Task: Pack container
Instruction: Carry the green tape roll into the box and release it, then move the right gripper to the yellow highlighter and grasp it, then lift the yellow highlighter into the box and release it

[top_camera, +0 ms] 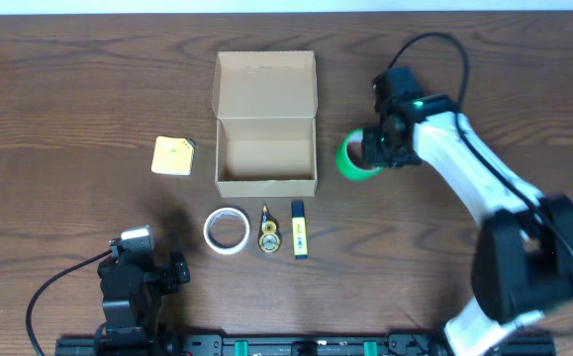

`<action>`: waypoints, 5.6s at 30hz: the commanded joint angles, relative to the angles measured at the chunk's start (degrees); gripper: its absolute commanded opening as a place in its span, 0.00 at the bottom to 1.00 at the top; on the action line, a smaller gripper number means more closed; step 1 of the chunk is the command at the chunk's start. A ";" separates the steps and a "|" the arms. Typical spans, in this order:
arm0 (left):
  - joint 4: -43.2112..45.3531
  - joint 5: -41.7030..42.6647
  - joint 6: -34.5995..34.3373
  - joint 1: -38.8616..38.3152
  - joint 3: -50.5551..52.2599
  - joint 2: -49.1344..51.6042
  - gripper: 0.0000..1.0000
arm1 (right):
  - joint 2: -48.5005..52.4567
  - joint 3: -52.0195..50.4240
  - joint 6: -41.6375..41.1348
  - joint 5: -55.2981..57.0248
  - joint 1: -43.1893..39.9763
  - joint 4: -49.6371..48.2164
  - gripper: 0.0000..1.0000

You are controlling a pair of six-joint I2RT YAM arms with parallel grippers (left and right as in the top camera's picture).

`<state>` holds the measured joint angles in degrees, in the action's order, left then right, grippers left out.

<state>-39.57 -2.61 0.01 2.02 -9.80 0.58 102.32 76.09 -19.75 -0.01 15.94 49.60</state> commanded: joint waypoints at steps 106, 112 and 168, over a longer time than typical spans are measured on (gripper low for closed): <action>-0.04 -0.81 0.46 -0.07 0.66 -0.35 0.95 | -9.49 -23.32 -46.05 9.22 39.50 -9.18 0.97; -0.04 -0.81 0.44 -0.07 0.66 -0.35 0.95 | -5.51 -23.32 -46.03 9.27 39.50 -13.97 0.93; -0.04 -0.81 0.44 -0.07 0.66 -0.35 0.95 | -7.45 0.57 -0.22 17.70 27.39 -11.06 0.18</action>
<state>-39.53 -3.03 0.01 2.02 -9.80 0.58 91.33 75.83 -25.23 18.31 44.51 39.51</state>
